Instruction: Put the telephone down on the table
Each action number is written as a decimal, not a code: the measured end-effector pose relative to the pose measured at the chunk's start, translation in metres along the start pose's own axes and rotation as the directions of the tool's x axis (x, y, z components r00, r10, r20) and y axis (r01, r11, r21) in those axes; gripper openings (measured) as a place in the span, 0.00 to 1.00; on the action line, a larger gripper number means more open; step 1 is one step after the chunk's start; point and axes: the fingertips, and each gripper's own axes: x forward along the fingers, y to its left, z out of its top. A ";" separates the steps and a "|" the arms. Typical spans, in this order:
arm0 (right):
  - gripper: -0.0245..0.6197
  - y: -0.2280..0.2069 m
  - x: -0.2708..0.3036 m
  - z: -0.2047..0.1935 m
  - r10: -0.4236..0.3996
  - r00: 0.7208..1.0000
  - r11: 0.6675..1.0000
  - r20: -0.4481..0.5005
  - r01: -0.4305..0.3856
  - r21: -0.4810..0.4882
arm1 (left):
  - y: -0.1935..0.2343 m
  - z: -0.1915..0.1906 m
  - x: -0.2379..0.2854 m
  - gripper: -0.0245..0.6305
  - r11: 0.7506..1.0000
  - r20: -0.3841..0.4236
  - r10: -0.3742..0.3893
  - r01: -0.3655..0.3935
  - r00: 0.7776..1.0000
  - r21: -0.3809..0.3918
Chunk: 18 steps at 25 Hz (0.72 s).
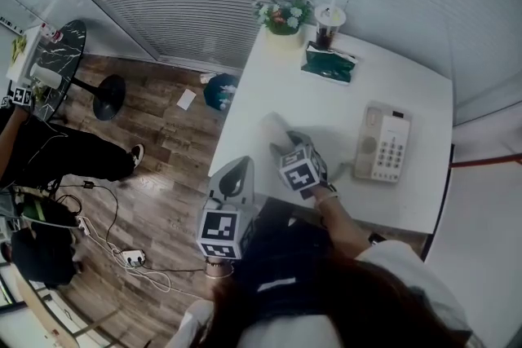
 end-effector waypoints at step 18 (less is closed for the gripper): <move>0.44 0.002 0.000 0.002 -0.013 1.000 1.000 -0.001 0.013 -0.013 | -0.004 -0.004 -0.001 0.04 1.000 -0.010 -0.026 0.026 1.000 0.004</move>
